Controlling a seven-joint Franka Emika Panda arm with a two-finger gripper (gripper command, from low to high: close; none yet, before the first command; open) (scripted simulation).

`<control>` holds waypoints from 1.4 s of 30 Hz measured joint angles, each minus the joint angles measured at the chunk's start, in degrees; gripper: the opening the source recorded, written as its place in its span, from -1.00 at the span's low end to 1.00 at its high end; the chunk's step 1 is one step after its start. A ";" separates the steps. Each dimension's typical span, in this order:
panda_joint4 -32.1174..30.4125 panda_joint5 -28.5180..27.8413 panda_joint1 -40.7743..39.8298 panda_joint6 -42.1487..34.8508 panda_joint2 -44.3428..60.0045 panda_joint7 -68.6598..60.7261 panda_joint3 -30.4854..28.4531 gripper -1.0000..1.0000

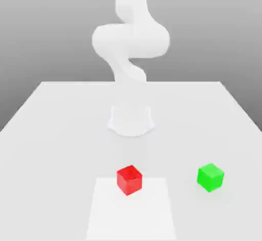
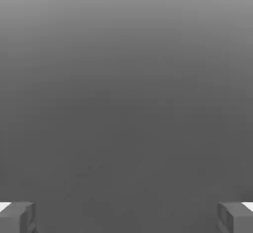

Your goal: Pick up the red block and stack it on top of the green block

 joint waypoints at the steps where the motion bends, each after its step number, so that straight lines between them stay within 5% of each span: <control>1: -1.76 -0.34 0.40 1.41 1.80 -1.41 -0.39 0.00; 17: -29.81 -1.95 5.92 25.78 34.10 -27.90 -7.41 0.00; 24: -29.77 5.16 2.29 40.22 51.81 -35.33 -1.91 0.00; 25: -29.63 5.46 1.78 41.14 52.88 -35.57 -1.33 -1.00; 32: -29.67 5.32 1.70 40.88 52.65 -35.43 -1.29 -1.00; 42: -30.77 0.29 4.81 26.02 36.67 -31.37 -0.58 -1.00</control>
